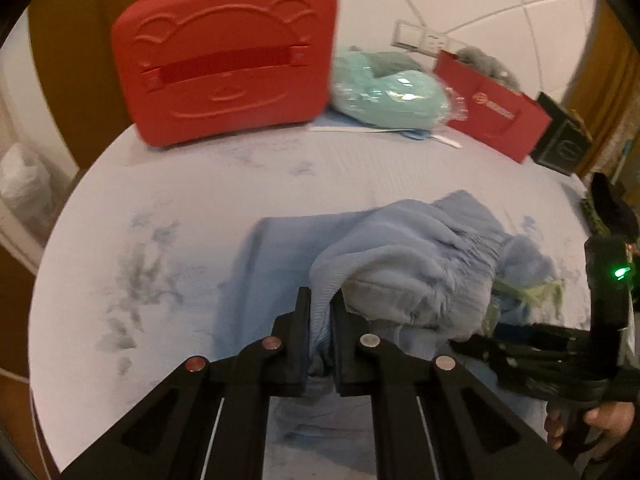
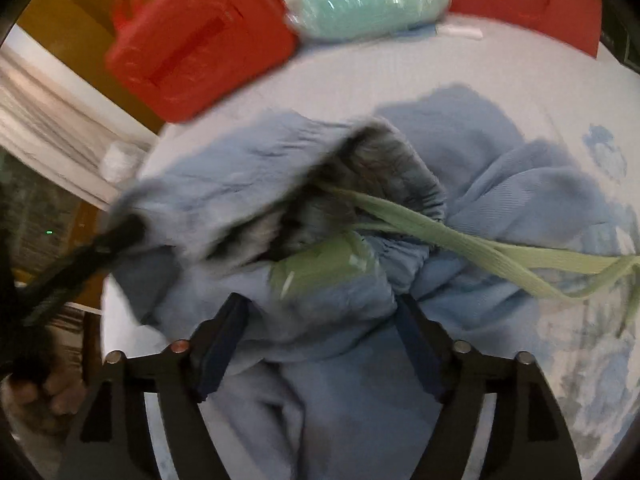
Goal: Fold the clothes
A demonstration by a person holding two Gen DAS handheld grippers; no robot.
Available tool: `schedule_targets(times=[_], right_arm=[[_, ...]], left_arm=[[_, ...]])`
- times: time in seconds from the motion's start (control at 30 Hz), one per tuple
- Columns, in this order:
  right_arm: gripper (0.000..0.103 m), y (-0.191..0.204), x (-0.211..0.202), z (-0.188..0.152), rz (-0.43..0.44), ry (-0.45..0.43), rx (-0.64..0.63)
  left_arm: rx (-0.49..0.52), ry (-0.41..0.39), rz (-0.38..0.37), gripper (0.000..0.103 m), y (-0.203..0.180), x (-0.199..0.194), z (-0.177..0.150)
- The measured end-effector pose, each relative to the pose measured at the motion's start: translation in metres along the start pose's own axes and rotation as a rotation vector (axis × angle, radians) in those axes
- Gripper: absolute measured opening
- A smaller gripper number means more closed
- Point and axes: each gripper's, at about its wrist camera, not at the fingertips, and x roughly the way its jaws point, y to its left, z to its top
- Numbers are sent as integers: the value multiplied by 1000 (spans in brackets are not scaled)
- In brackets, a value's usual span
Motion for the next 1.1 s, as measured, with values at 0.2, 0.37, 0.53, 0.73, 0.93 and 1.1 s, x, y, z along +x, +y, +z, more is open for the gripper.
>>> schedule_targets(times=[0.2, 0.37, 0.53, 0.73, 0.93, 1.1], right_arm=[[32, 2, -51, -1, -75, -168, -56], [27, -17, -156, -2, -137, -408, -48], [25, -39, -244, -20, -212, -581, -42], [24, -72, -321, -57, -299, -705, -35], [23, -123, -379, -74, -387, -757, -11], [23, -139, -382, -48, -362, -715, -97]], left_arm=[[-31, -89, -20, 6, 12, -44, 4], [-15, -178, -120, 6, -10, -92, 10], [57, -240, -228, 6, -65, -135, 10], [180, -264, -320, 6, -146, -163, 2], [224, -269, -380, 6, -215, -172, -6], [142, -261, -295, 6, -203, -165, -8]])
